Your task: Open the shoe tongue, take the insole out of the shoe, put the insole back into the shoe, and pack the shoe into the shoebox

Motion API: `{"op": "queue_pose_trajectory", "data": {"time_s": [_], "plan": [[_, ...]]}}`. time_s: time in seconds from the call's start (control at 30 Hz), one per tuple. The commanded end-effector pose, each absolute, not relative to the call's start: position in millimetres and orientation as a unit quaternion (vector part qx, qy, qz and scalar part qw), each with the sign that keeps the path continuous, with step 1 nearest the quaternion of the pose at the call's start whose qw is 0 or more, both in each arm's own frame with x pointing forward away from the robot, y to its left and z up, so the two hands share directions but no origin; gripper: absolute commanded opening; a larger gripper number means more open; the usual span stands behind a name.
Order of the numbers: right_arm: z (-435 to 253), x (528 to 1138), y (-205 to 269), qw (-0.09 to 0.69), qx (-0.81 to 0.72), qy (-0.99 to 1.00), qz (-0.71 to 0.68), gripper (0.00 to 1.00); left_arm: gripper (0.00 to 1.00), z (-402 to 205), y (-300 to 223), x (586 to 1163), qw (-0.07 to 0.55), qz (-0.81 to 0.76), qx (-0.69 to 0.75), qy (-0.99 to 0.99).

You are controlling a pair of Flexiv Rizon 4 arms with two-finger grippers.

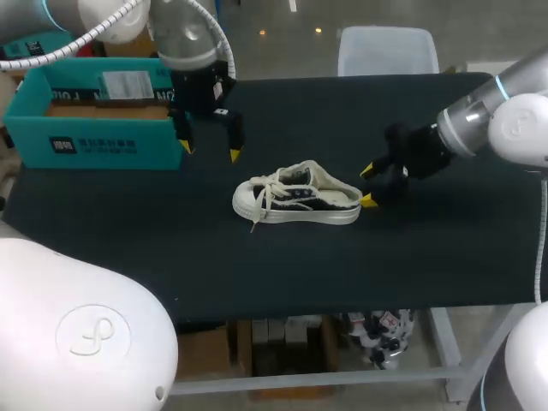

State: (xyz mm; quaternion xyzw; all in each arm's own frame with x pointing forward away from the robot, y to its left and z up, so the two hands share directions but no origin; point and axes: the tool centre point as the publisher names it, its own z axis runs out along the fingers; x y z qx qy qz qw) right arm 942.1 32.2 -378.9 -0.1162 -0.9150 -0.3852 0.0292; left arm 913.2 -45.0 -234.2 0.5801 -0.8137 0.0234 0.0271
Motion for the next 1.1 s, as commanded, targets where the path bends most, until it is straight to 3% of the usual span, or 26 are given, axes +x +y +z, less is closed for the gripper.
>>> {"op": "queue_pose_trajectory", "data": {"time_s": [0.03,1.1], "plan": [[-390.3,939.1,31.2,0.024,-0.119,-0.91,-0.396,1.0,1.0,-237.0,-49.5,912.5,0.031,0.023,0.577,-0.816],[-425.4,940.3,70.6,0.053,-0.115,-0.892,-0.435,1.0,1.0,-259.1,-78.8,920.4,0.03,0.016,0.59,-0.807]]}}
